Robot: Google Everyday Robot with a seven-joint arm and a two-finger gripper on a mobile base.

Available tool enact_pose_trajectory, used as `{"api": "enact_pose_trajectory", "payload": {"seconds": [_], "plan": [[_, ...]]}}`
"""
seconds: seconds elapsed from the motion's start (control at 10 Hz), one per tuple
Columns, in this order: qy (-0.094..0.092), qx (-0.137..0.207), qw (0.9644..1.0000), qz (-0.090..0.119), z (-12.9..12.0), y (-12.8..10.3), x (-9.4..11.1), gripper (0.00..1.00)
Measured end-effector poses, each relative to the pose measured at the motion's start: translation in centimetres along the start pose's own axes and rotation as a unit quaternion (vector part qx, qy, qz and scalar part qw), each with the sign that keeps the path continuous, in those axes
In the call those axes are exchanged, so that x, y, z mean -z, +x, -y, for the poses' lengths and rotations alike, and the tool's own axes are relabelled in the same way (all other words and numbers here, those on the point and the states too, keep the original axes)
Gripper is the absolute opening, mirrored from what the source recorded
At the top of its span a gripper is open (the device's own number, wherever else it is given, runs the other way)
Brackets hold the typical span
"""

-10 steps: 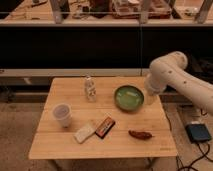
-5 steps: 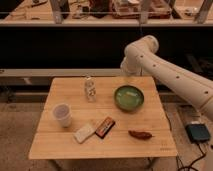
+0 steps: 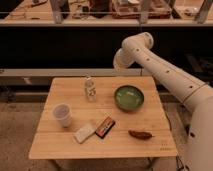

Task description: Knock the bottle over

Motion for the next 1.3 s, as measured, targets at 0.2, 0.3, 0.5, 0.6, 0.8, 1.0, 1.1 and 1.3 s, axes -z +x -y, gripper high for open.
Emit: {"api": "enact_pose_trajectory", "payload": {"seconds": [0.2,0.3,0.5,0.6,0.8,1.0,1.1,1.3], "plan": [[0.012,0.005,0.9989,0.046,1.1,-1.0,-1.1,0.00],[0.010,0.008,0.9981,0.060,1.1,-1.5,-1.8,0.00],[-0.004,0.016,0.9961,0.087,0.8,-3.3,-3.8,0.00],[-0.013,0.020,0.9948,0.099,0.5,-4.5,-5.0,0.00],[-0.030,0.031,0.9911,0.126,0.1,-7.7,-7.3,0.00],[-0.041,0.044,0.9866,0.152,-0.1,-11.4,-9.5,0.00],[-0.043,0.052,0.9847,0.161,-0.1,-12.9,-10.7,0.00],[-0.037,0.063,0.9849,0.157,0.5,-13.9,-12.3,0.00]]}}
